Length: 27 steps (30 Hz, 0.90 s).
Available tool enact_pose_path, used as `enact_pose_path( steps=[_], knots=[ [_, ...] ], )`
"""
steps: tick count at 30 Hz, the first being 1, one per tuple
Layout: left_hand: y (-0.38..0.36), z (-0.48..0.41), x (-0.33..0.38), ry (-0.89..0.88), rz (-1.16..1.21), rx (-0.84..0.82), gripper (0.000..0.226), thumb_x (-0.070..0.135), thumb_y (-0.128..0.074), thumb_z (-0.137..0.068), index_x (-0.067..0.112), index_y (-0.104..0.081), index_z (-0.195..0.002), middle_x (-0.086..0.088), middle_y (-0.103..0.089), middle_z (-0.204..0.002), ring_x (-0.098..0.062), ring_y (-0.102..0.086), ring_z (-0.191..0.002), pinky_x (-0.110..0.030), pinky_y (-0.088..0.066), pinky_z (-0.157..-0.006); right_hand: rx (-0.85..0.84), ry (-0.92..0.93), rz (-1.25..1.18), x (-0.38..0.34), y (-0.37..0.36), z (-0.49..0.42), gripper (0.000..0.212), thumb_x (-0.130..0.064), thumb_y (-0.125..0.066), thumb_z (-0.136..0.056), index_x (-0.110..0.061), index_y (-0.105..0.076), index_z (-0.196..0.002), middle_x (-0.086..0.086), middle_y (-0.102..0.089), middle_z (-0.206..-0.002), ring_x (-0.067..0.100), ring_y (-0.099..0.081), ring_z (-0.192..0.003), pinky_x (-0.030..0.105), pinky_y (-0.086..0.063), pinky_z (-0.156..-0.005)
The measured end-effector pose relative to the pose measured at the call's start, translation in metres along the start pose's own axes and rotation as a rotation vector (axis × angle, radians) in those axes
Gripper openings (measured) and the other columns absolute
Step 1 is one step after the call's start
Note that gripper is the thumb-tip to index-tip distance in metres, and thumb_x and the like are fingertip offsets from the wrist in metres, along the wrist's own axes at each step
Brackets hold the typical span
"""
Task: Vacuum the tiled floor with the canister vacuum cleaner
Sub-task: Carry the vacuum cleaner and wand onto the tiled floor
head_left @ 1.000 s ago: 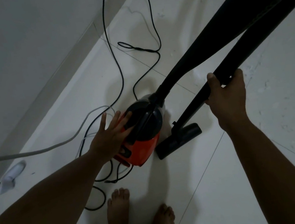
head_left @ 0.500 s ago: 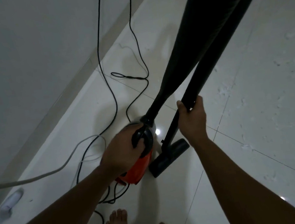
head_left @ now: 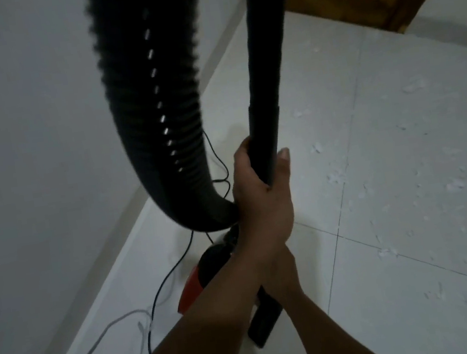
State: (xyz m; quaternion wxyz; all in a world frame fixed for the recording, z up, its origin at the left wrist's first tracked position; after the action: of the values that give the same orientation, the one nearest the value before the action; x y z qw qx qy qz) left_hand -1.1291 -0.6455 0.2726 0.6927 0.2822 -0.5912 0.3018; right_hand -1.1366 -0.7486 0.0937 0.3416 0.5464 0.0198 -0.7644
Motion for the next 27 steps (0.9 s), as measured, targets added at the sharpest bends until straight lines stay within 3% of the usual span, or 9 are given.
enact_pose_path(
  steps=[3, 6, 10, 13, 15, 17, 21, 24, 27],
  knots=[
    [0.000, -0.006, 0.039, -0.038, 0.060, 0.101, 0.035, 0.036, -0.065, -0.093, 0.022, -0.054, -0.123, 0.008, -0.066, -0.098, -0.005, -0.062, -0.079, -0.025, -0.054, -0.072, -0.001, 0.024, -0.024, 0.000, 0.002, 0.010, 0.019, -0.013, -0.059, -0.099, -0.021, -0.059, -0.116, -0.010, -0.066, -0.102, -0.014, -0.060, -0.087, 0.007, -0.045, -0.071],
    [0.002, -0.003, 0.078, -0.091, 0.070, 0.158, 0.030, 0.033, -0.066, -0.093, 0.018, -0.056, -0.118, 0.006, -0.064, -0.089, -0.003, -0.060, -0.073, -0.019, -0.051, -0.067, 0.016, 0.009, -0.057, -0.032, 0.016, 0.023, 0.024, -0.013, -0.059, -0.099, -0.020, -0.058, -0.122, -0.005, -0.065, -0.109, -0.017, -0.060, -0.087, 0.005, -0.045, -0.071],
    [0.013, 0.000, 0.136, -0.102, 0.058, 0.216, 0.029, 0.025, -0.066, -0.094, 0.011, -0.057, -0.118, 0.007, -0.066, -0.093, 0.003, -0.061, -0.076, -0.013, -0.049, -0.071, 0.034, 0.090, -0.048, -0.099, 0.041, 0.051, 0.023, -0.018, -0.056, -0.102, -0.021, -0.057, -0.124, -0.016, -0.061, -0.105, -0.022, -0.054, -0.091, -0.001, -0.040, -0.073],
    [0.029, 0.014, 0.170, -0.032, -0.021, 0.194, 0.035, 0.019, -0.068, -0.092, 0.010, -0.057, -0.124, 0.005, -0.067, -0.105, 0.006, -0.063, -0.088, -0.014, -0.050, -0.081, 0.051, 0.023, -0.117, -0.152, 0.055, 0.080, 0.016, -0.023, -0.050, -0.104, -0.031, -0.059, -0.114, -0.015, -0.064, -0.099, -0.005, -0.062, -0.088, 0.011, -0.049, -0.077],
    [0.038, 0.035, 0.184, 0.030, -0.094, 0.128, 0.042, 0.026, -0.070, -0.091, 0.010, -0.058, -0.128, 0.000, -0.067, -0.119, -0.005, -0.063, -0.108, -0.021, -0.048, -0.097, 0.063, -0.106, -0.261, -0.181, 0.058, 0.104, 0.023, -0.030, -0.045, -0.105, -0.021, -0.065, -0.103, 0.005, -0.071, -0.097, 0.013, -0.065, -0.082, 0.029, -0.054, -0.077],
    [0.047, 0.067, 0.198, 0.160, -0.123, 0.095, 0.043, 0.040, -0.069, -0.089, 0.010, -0.063, -0.119, -0.003, -0.067, -0.118, -0.013, -0.063, -0.108, -0.027, -0.048, -0.094, 0.025, -0.392, -0.586, -0.199, 0.061, 0.130, 0.036, -0.046, -0.041, -0.103, -0.018, -0.065, -0.102, 0.011, -0.071, -0.098, 0.019, -0.063, -0.082, 0.034, -0.052, -0.074],
    [0.070, 0.120, 0.215, 0.442, -0.008, 0.106, 0.053, 0.060, -0.064, -0.084, 0.014, -0.067, -0.109, -0.002, -0.068, -0.112, -0.017, -0.063, -0.106, -0.036, -0.048, -0.099, -0.205, -0.675, -1.020, -0.227, 0.040, 0.172, 0.064, -0.071, -0.046, -0.090, -0.019, -0.061, -0.124, 0.014, -0.071, -0.117, 0.030, -0.066, -0.110, 0.047, -0.056, -0.087],
    [0.081, 0.155, 0.236, 0.561, 0.033, 0.050, 0.052, 0.064, -0.062, -0.083, 0.017, -0.067, -0.108, -0.002, -0.068, -0.117, -0.018, -0.064, -0.110, -0.041, -0.046, -0.106, -0.230, -0.738, -1.099, -0.250, 0.030, 0.198, 0.074, -0.062, -0.061, -0.081, -0.014, -0.057, -0.137, 0.015, -0.066, -0.128, 0.034, -0.059, -0.123, 0.051, -0.043, -0.106],
    [0.084, 0.185, 0.256, 0.607, -0.185, -0.200, 0.065, 0.059, -0.037, -0.098, 0.009, -0.056, -0.134, -0.013, -0.056, -0.140, -0.026, -0.054, -0.127, -0.042, -0.038, -0.112, -0.178, -0.729, -1.028, -0.263, 0.038, 0.210, 0.051, -0.043, -0.062, -0.085, -0.020, -0.062, -0.130, 0.008, -0.070, -0.117, 0.026, -0.059, -0.118, 0.045, -0.045, -0.100]
  ],
)
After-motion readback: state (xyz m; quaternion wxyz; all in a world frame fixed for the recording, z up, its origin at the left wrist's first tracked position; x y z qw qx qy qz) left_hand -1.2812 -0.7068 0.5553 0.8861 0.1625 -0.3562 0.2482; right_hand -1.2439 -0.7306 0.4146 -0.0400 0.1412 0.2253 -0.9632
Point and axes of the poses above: each hand's wrist, its own z-axis away from the middle knuckle, its own y-axis out of the back of the hand, x = y × z, the point moved 6 cm from there along -z, towards the middle knuckle
